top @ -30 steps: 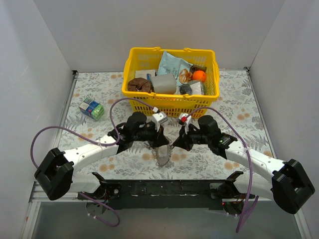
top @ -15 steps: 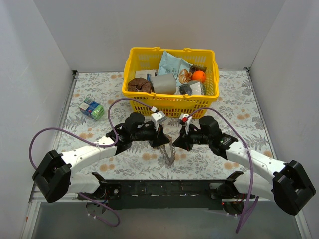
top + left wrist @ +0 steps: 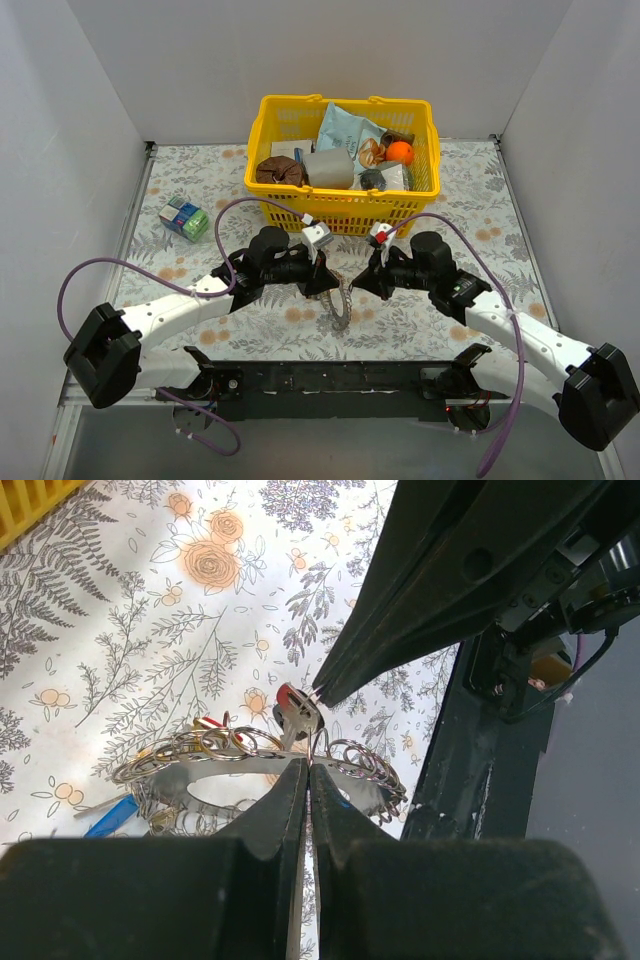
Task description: Put the keys on the keyring
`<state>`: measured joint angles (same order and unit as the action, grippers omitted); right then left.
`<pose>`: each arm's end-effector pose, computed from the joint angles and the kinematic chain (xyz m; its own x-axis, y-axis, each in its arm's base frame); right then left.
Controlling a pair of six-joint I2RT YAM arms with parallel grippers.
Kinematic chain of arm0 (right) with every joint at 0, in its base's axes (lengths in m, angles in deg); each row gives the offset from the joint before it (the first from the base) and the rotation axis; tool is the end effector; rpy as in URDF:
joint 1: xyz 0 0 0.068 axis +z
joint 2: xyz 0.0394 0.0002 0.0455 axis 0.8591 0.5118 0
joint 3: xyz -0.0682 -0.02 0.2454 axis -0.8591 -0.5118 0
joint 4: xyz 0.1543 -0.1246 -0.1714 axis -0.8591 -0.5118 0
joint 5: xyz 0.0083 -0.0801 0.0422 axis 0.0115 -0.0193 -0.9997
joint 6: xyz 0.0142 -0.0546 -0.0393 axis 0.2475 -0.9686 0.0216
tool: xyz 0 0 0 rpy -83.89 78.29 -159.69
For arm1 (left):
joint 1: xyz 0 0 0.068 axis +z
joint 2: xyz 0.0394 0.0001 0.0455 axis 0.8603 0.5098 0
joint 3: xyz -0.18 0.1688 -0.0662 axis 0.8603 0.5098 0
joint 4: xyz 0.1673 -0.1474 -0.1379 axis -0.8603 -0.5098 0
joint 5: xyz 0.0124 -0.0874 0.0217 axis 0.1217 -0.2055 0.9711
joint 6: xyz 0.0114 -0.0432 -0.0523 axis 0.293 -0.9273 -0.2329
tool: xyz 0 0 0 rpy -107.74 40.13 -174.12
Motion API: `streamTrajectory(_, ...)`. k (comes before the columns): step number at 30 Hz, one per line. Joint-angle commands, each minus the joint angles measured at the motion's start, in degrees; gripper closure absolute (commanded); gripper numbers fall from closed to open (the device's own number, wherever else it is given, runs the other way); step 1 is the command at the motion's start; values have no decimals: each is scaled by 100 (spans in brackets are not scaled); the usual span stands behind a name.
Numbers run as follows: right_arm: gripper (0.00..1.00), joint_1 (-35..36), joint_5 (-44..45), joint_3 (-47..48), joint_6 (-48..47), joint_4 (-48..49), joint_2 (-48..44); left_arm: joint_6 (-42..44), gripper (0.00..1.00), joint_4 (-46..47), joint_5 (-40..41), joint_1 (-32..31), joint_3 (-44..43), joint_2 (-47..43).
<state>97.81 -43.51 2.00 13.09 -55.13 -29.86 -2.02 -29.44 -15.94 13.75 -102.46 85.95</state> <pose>0.1760 0.1729 0.2239 -0.3092 -0.2253 -0.9239 -0.8795 0.4373 0.1877 0.1835 -0.2254 0.2180 -0.8953 -0.0086 -0.4454 0.3954 0.4448 -0.8036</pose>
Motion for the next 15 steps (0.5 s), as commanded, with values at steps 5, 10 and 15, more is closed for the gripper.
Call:
streamTrajectory(5, 99, -27, -114, 347, -91, -121, -213, 46, 100, 10, 83, -36, -94, -100)
streamTrajectory(10, 99, -27, -474, 435, -91, -59, -125, 81, 100, -43, 56, -36, -218, 58)
streamTrajectory(15, 99, -36, -624, 523, -91, -24, 41, 90, 100, -43, 39, -36, -244, 102)
